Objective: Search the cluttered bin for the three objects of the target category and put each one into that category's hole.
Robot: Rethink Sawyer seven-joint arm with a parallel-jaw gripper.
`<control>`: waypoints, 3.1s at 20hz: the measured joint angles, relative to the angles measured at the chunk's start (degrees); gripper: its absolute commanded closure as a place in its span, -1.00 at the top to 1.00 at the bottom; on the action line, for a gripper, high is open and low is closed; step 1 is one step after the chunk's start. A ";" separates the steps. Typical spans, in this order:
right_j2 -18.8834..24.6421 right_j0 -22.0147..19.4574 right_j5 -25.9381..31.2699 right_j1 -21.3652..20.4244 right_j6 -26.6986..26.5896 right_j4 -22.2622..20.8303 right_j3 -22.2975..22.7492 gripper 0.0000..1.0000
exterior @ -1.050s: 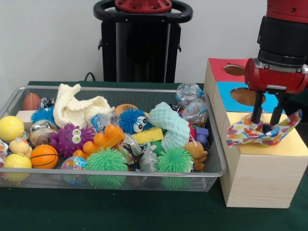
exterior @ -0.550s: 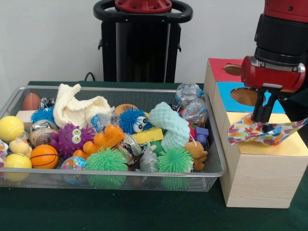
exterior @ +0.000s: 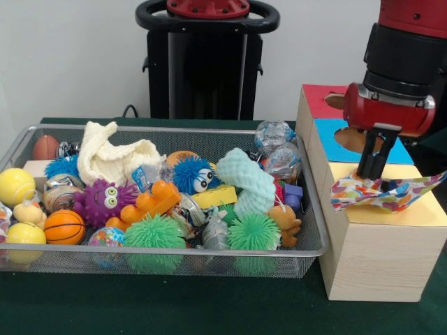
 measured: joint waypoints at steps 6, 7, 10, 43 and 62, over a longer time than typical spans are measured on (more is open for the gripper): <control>-3.23 2.87 -0.02 2.70 0.00 -0.08 -1.57 -1.00; -3.84 3.37 0.05 3.07 0.00 -0.06 -2.05 -1.00; -5.63 4.93 0.04 4.04 0.00 -0.07 -3.30 -1.00; -13.91 13.22 -20.49 13.25 2.66 3.86 -4.87 -1.00; -10.56 11.63 -29.74 4.82 2.66 6.38 8.64 -1.00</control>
